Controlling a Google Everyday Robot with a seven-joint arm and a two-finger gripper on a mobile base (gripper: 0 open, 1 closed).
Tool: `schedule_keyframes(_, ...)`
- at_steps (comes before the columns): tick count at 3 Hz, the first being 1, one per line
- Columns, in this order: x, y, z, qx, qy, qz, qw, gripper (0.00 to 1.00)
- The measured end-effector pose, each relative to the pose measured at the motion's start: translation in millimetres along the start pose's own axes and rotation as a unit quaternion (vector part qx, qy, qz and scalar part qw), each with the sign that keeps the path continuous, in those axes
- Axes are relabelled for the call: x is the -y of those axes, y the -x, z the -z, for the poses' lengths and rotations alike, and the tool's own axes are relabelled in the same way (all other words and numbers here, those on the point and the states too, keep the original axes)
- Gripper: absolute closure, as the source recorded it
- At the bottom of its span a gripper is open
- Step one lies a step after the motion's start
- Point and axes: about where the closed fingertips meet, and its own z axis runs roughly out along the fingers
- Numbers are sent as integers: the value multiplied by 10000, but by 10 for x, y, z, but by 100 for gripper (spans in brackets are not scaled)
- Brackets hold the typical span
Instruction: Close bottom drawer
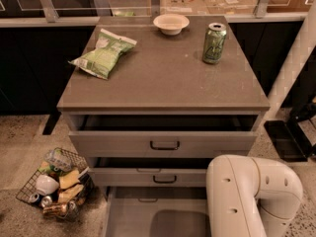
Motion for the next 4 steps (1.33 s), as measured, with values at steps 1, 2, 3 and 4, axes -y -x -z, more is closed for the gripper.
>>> schedule_keyframes(1, 98, -164, -119, -201, -189, 5, 9996, 100)
schedule_keyframes(2, 96, -161, -120, -201, -191, 4, 9996, 100)
schedule_keyframes(3, 301, -443, -267, -398, -543, 73, 9977, 100)
schedule_keyframes(4, 367, -520, -316, -473, -684, 99, 9965, 100)
